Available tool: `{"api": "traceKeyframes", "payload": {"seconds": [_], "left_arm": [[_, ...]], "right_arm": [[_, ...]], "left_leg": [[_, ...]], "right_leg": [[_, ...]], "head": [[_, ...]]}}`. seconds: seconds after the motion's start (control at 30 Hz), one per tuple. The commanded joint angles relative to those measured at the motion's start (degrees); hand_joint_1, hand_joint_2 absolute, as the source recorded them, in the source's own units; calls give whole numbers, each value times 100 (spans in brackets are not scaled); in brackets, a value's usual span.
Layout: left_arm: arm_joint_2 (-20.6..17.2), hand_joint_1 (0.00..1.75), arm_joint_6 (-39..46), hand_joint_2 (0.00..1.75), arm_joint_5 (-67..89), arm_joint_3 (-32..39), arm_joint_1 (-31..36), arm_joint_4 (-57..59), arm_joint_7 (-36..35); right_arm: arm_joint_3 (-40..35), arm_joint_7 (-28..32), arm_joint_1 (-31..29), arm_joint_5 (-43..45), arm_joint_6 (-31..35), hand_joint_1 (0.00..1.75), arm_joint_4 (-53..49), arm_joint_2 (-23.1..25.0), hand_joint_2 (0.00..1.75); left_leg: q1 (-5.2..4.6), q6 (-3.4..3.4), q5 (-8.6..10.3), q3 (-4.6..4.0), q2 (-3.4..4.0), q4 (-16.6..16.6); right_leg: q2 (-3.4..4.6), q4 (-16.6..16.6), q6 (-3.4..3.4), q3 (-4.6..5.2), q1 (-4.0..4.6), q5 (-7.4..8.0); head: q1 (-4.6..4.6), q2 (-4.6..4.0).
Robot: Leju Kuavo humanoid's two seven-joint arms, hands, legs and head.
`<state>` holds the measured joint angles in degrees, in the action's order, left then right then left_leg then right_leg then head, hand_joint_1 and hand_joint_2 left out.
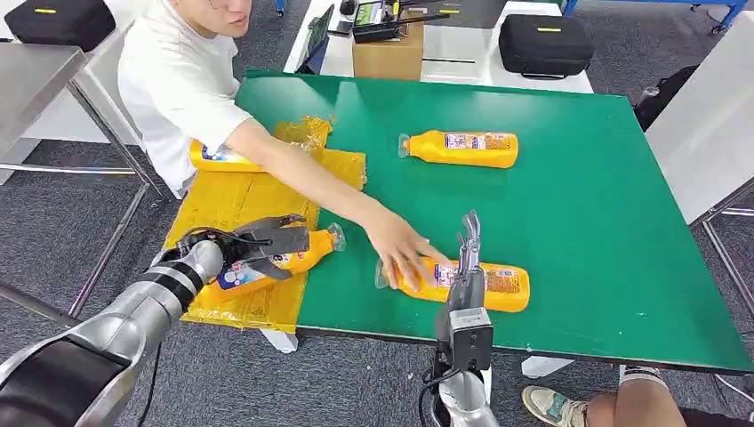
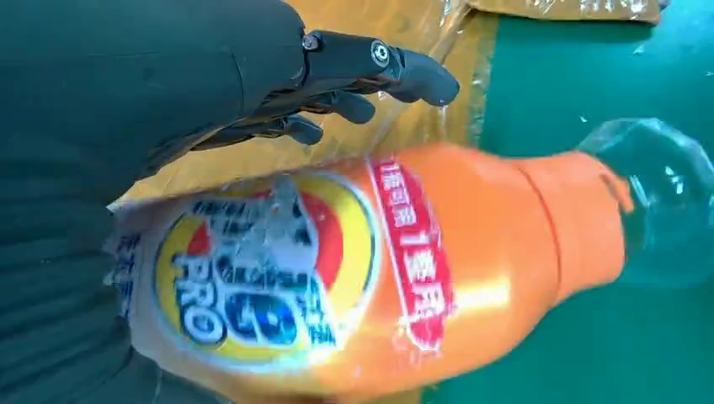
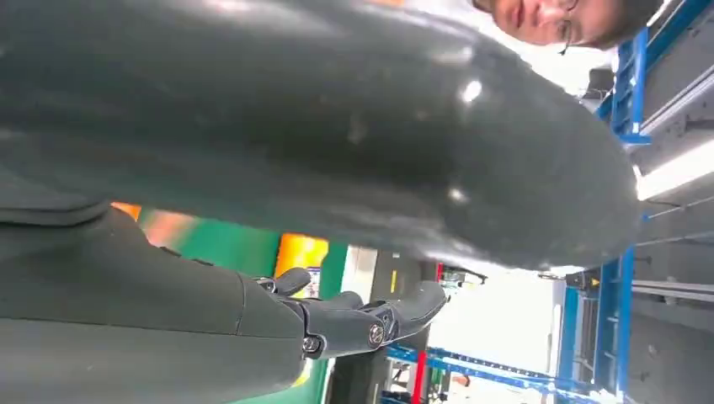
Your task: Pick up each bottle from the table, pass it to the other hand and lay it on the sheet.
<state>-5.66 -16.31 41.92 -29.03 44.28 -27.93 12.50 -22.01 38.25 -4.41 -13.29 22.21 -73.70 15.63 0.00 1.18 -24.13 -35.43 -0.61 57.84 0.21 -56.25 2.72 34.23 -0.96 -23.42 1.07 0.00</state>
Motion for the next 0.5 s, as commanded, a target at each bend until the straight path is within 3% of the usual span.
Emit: {"api": "traceKeyframes", "payload": {"seconds": [0.03,0.13,0.5], "left_arm": [[-89,0,78,175,-1586,746,-466,-1855,265],[-68,0,315,175,-2123,1006,-1047,-3196,74],[-97,0,409,175,-2299,1102,-1211,-3461,58]], "right_arm": [[202,159,-131,50,88,0,341,-152,0],[231,175,-40,22,131,0,206,-193,0],[243,166,-7,-15,188,0,173,-209,0]], "left_leg": [[6,-5,-4,9,3,1],[3,-3,-3,5,3,-2],[7,-7,-8,17,7,-2]], "right_leg": [[-1,3,-8,-10,7,-3],[0,4,-6,-7,4,-2],[0,7,-12,-17,9,-5]], "head": [[2,0],[7,0],[4,0]]}}
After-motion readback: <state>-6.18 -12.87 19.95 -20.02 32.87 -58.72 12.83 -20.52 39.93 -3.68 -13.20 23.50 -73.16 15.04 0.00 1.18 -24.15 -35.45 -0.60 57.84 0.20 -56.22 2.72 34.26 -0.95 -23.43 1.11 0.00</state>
